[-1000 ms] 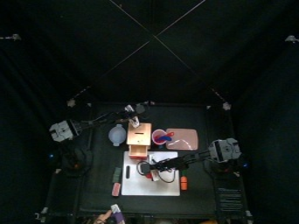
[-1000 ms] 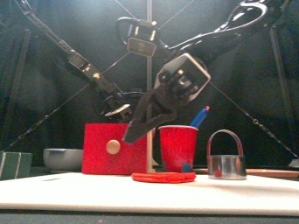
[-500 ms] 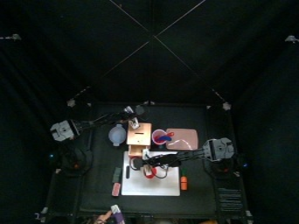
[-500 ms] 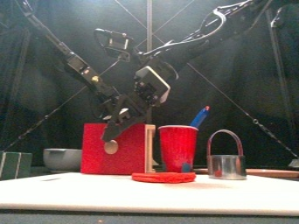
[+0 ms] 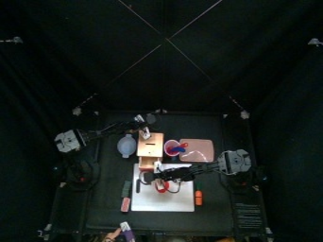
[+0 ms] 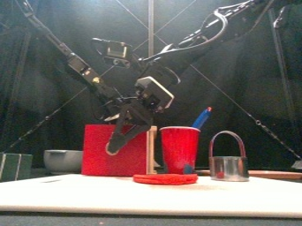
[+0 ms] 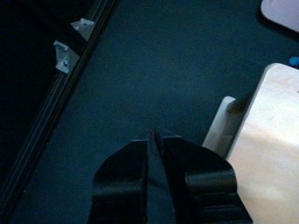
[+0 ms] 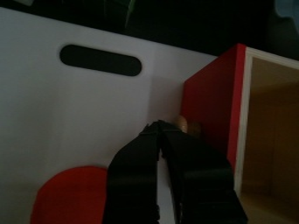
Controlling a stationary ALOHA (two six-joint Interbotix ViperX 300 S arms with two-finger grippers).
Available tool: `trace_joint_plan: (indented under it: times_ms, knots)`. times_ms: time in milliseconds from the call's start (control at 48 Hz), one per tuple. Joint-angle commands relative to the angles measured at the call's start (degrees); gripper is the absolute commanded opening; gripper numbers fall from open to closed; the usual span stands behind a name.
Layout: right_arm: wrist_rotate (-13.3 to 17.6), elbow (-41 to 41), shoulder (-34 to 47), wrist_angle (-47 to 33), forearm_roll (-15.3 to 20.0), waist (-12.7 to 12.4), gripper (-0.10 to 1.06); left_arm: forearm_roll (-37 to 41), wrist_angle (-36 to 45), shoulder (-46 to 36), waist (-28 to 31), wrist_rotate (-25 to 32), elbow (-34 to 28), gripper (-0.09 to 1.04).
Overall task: Get the cutter from the drawer then cut the dough then place the extra dough in the bowl
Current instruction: Shut the drawer
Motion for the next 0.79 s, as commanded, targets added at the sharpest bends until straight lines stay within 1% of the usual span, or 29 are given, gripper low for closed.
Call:
trace_joint_plan:
  times_ms: [21, 167, 500, 667, 792]
  knots:
    - [0.09, -1.58, -1.58, 2.90, -0.53, -1.41, 0.18, -0.09, -0.26, -0.26, -0.26, 0.09, -0.53, 0.57]
    - [0.00, -2.55, -1.76, 5.10, -1.49, -3.52, 0.18, -0.09, -0.18, -0.18, -0.35, 0.00, -0.35, 0.57]
    - [0.00, -5.36, 0.26, 5.36, -6.24, -8.17, 0.18, -0.35, -0.53, 0.00, -0.09, -0.35, -0.18, 0.57]
    - [0.09, -5.62, 0.62, 5.45, -6.50, -9.14, 0.18, -2.02, -0.70, 0.00, 0.00, -0.26, -0.18, 0.57]
    - [-0.18, -5.27, 0.18, 6.59, -6.50, -9.14, 0.18, -2.37, -0.70, 0.00, 0.00, -0.18, 0.00, 0.57]
